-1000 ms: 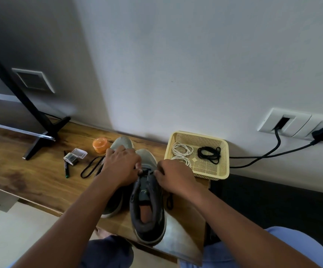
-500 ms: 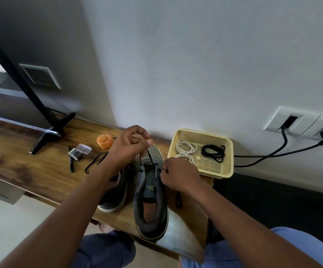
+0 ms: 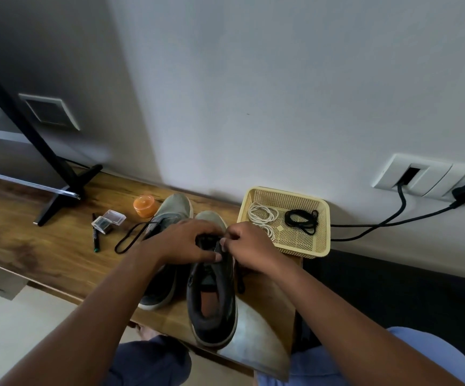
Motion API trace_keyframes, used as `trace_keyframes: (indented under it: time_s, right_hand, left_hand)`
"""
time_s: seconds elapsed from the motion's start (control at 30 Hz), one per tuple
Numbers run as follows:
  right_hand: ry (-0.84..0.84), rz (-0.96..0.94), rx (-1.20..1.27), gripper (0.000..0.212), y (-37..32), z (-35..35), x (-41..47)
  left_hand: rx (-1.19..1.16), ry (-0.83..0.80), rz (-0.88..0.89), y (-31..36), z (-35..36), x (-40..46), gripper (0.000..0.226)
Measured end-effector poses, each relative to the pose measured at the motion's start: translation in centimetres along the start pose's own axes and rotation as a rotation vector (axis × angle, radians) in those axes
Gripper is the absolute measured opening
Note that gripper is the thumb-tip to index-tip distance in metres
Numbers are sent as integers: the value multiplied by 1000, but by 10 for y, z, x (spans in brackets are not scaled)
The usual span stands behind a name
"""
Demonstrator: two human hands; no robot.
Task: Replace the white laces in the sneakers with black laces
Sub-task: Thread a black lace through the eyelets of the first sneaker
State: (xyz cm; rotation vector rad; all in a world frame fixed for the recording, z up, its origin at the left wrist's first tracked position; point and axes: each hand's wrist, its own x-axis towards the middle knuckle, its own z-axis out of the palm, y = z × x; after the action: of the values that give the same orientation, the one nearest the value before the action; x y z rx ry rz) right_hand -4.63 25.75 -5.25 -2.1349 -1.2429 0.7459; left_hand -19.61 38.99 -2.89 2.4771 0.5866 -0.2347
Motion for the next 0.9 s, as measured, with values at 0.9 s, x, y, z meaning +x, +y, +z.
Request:
trace_keyframes:
  time_s: [0.9]
  right_hand:
    - [-83,-281,1253,28,-40,-78,-18]
  left_hand:
    - [-46,476,-128,-11,-8,-17,23]
